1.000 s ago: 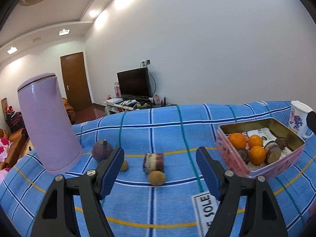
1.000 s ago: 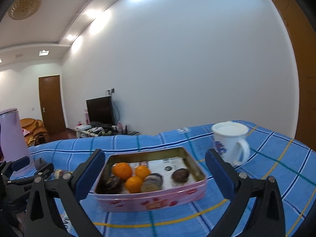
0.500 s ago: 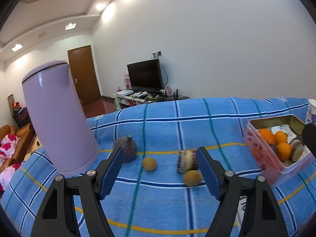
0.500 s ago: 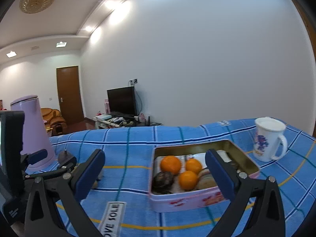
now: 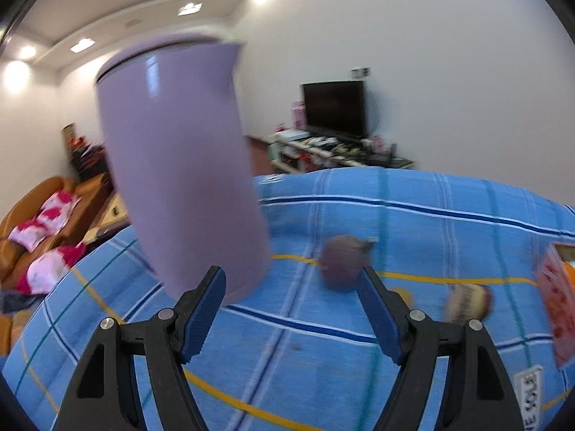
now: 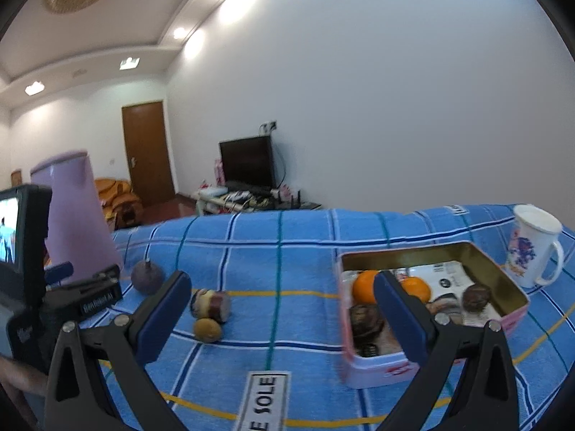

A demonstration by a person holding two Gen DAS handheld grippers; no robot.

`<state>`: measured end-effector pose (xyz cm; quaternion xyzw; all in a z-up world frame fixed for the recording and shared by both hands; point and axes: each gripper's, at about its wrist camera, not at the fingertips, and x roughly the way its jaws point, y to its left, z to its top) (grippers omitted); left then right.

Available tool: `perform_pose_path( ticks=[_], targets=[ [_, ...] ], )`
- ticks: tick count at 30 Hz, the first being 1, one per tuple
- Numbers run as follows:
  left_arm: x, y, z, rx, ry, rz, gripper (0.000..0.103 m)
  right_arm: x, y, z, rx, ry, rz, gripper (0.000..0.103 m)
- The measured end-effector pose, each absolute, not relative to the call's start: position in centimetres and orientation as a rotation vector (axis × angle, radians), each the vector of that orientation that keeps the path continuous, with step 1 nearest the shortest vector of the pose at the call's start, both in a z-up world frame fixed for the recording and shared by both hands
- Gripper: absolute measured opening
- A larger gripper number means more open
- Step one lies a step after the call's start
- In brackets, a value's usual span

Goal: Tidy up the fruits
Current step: 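Move right tool to a small round yellow-brown fruit while left tool approaches the striped cylinder, then close right tool on the small round fruit while left tool closes on the striped cylinder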

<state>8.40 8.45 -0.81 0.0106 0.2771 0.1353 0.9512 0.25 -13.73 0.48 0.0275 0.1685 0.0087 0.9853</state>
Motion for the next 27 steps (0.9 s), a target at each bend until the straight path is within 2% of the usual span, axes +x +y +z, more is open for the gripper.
perform_pose_path(
  ticks=[4, 5, 6, 7, 8, 9, 14, 16, 18, 21, 27],
  targets=[
    [8.9, 9.9, -1.3, -0.005, 0.592, 0.303, 0.076, 2.4, -11.8, -0.3, 0.014, 0.442, 0.092, 0.102],
    [9.0, 10.0, -1.3, -0.003, 0.596, 0.304, 0.076, 3.2, -11.3, -0.7, 0.002, 0.485, 0.113, 0.095],
    [9.0, 10.1, -1.3, 0.002, 0.599, 0.305, 0.076, 4.0, -10.7, -1.1, -0.015, 0.533, 0.132, 0.081],
    [9.1, 10.1, -1.3, 0.008, 0.601, 0.308, 0.076, 4.6, -10.3, -1.5, -0.028, 0.569, 0.147, 0.074],
    [9.2, 10.2, -1.4, 0.016, 0.603, 0.314, 0.076, 5.2, -9.8, -2.0, -0.039, 0.608, 0.166, 0.063],
    [9.1, 10.2, -1.3, 0.022, 0.601, 0.32, 0.076, 6.1, -9.4, -2.6, -0.043, 0.657, 0.185, 0.057],
    [9.3, 10.4, -1.1, 0.033, 0.597, 0.324, 0.077, 8.6, -8.0, -4.4, -0.016, 0.792, 0.255, 0.056],
    [9.2, 10.4, -1.1, 0.029, 0.594, 0.325, 0.077, 9.2, -7.2, -5.0, -0.035, 0.834, 0.27, 0.05],
    [9.3, 10.2, -1.1, 0.035, 0.596, 0.314, 0.077, 9.8, -6.7, -5.6, -0.046, 0.87, 0.284, 0.038],
    [9.3, 9.7, -1.1, 0.058, 0.591, 0.298, 0.077, 10.1, -6.4, -6.0, -0.051, 0.889, 0.295, 0.033],
    [9.1, 9.1, -1.1, 0.04, 0.582, 0.226, 0.077, 8.2, -8.8, -5.3, 0.049, 0.84, 0.32, 0.032]
  ],
)
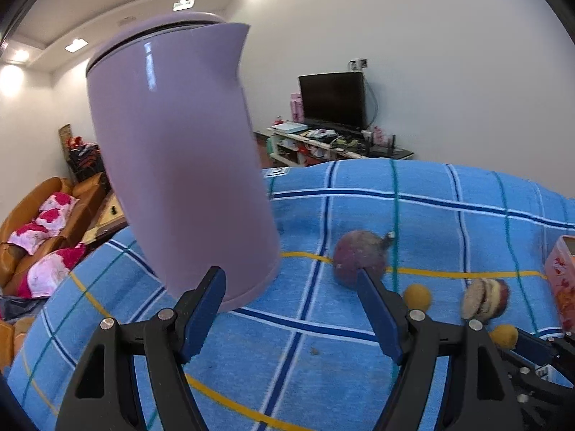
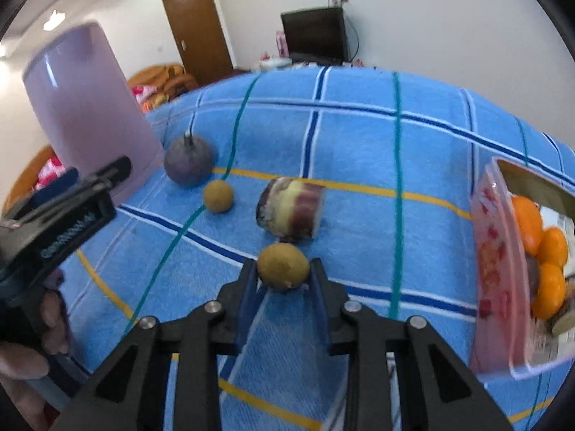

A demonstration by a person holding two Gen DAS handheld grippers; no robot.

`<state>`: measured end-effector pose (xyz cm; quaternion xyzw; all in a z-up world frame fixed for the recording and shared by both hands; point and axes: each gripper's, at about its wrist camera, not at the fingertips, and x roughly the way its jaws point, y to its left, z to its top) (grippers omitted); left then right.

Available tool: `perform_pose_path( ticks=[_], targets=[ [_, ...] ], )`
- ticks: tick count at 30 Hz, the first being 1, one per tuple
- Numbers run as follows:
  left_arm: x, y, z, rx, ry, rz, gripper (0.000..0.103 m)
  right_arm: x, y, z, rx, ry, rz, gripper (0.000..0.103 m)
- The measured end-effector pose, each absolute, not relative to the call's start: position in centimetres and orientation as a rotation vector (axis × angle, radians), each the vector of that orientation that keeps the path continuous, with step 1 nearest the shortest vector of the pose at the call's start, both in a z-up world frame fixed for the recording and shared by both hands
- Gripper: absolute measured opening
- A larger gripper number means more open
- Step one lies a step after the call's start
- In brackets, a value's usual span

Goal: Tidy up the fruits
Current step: 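Close right tool on the small round fruit while left tool closes on the striped cylinder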

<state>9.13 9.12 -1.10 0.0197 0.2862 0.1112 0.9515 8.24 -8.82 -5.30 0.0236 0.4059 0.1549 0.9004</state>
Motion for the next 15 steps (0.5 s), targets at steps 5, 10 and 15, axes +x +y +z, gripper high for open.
perform_pose_path(
  ticks=[5, 10, 15],
  targets=[
    [8.2, 7.2, -0.6, 0.037, 0.529, 0.079, 0.076, 4.4, -11.2, -3.0, 0.049, 0.651, 0.283, 0.032],
    [7.7, 3.8, -0.9, 0.063, 0.56, -0.119, 0.076, 1.8, -14.2, -1.5, 0.097, 0.51, 0.191, 0.032],
    [9.3, -0.2, -1.1, 0.132, 0.659, -0.186, 0.076, 1.3, -15.9, -0.3, 0.104, 0.448, 0.146, 0.032]
  ],
)
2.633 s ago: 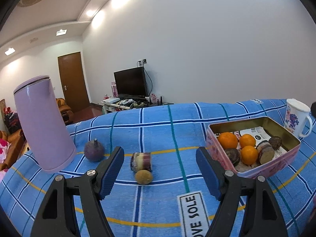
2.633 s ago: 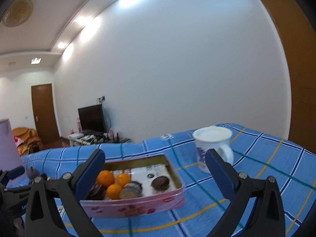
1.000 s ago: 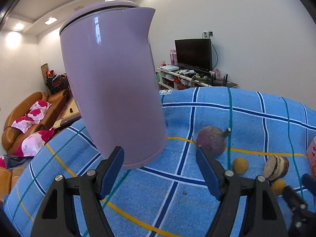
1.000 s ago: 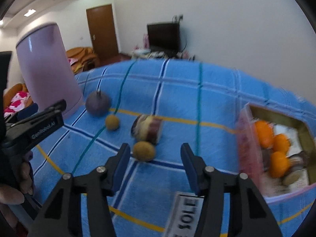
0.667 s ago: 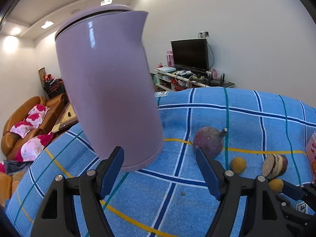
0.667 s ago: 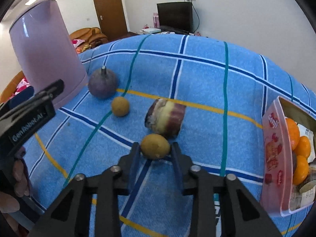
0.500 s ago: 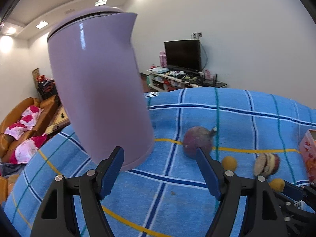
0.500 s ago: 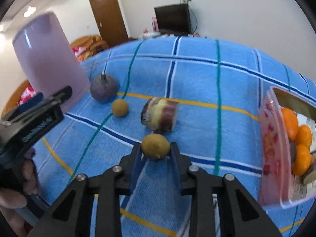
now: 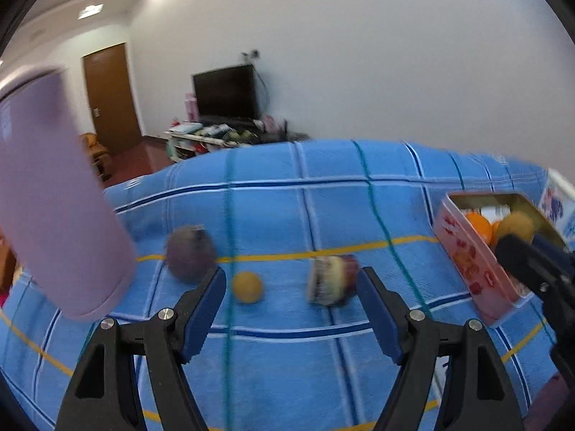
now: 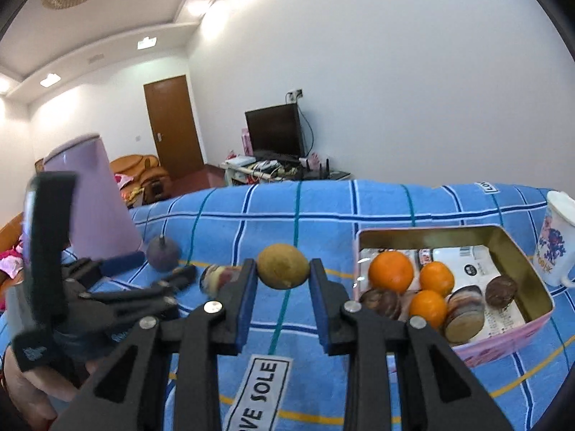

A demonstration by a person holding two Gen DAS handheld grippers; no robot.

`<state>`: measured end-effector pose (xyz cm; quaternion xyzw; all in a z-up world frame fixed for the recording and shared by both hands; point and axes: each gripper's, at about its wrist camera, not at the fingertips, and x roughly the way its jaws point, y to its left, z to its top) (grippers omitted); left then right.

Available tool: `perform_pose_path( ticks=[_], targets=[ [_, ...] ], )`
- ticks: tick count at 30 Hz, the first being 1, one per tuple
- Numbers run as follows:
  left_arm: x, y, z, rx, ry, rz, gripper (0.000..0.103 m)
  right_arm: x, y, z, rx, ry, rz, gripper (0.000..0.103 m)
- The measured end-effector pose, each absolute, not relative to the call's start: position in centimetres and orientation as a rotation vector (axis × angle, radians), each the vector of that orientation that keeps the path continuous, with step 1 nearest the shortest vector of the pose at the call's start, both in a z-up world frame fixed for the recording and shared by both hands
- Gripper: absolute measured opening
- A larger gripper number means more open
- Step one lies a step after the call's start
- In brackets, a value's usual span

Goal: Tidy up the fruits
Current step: 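Close right tool on the small round fruit while left tool closes on the striped cylinder, then carry the small fruit in right tool while left tool carries the cylinder over the tin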

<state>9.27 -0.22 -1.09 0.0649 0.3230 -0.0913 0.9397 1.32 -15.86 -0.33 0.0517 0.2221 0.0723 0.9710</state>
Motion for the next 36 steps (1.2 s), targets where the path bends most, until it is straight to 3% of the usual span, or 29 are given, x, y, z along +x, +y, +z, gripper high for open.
perform_pose_path(
  ticks=[5, 9, 13, 18, 25, 36],
  targets=[
    [11.4, -4.0, -1.6, 0.257, 0.703, -0.159, 0.074, 1.5, -16.3, 0.4, 0.105, 0.434, 0.146, 0.032],
    [13.3, -5.0, -3.3, 0.243, 0.795, -0.151, 0.052, 1.7, -16.7, 0.7, 0.12, 0.436, 0.155, 0.032],
    [13.6, -5.0, -4.0, 0.227, 0.829, -0.143, 0.04, 1.9, -16.9, 0.4, 0.124, 0.433, 0.161, 0.032],
    [13.4, -3.6, -2.8, 0.149, 0.825, -0.149, 0.039, 1.8, -16.8, 0.3, 0.123, 0.424, 0.161, 0.032],
    [10.0, -1.2, 0.7, 0.06, 0.622, -0.046, 0.039, 1.4, -16.3, 0.3, 0.108, 0.384, 0.164, 0.032],
    [5.4, -0.7, 1.4, 0.086, 0.484, 0.057, 0.039, 0.7, -15.4, 0.2, 0.074, 0.344, 0.169, 0.032]
  ],
)
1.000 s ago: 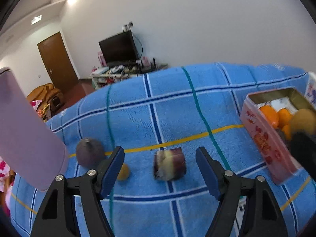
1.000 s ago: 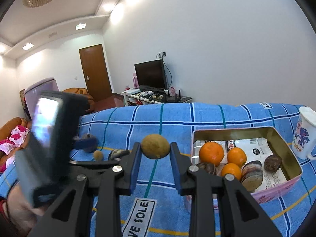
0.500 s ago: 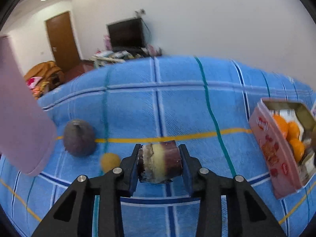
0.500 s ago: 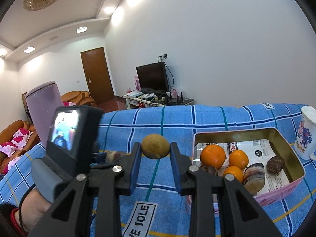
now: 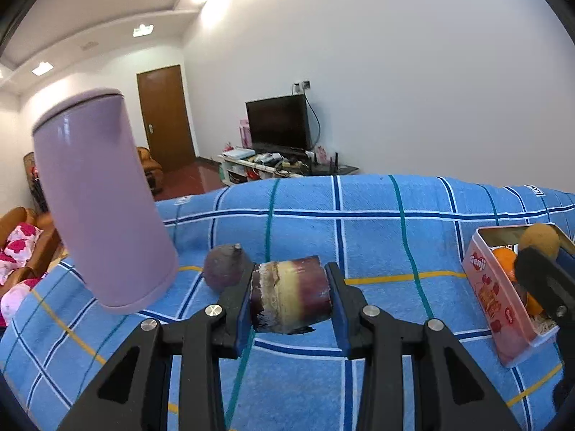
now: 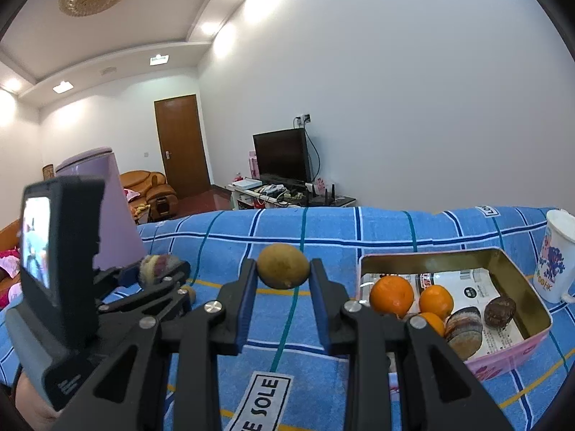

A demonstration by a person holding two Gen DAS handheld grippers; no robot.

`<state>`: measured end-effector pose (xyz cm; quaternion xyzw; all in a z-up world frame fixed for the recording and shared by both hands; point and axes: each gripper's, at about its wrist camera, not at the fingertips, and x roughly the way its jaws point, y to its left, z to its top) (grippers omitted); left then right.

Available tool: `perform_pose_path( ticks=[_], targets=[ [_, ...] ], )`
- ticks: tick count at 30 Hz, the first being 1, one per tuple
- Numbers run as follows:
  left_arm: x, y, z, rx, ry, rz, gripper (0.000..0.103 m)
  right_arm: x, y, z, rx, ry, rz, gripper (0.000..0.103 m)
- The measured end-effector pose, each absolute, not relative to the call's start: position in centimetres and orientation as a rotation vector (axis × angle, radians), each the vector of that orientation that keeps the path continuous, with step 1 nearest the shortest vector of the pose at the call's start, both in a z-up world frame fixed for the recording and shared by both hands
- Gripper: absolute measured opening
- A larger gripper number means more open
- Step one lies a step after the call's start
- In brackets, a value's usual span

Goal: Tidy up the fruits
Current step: 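Carry the small fruit in right tool while left tool carries the cylinder over the tin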

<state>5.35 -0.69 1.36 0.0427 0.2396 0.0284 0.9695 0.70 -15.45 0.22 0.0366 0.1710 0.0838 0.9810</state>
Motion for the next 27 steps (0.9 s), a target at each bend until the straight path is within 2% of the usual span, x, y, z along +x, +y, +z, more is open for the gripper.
perform_pose_path(
  ticks=[27],
  targets=[
    [3.4, -0.9, 0.5, 0.07, 0.466, 0.03, 0.039, -1.4, -14.9, 0.2, -0.003, 0.345, 0.15, 0.032]
  ],
)
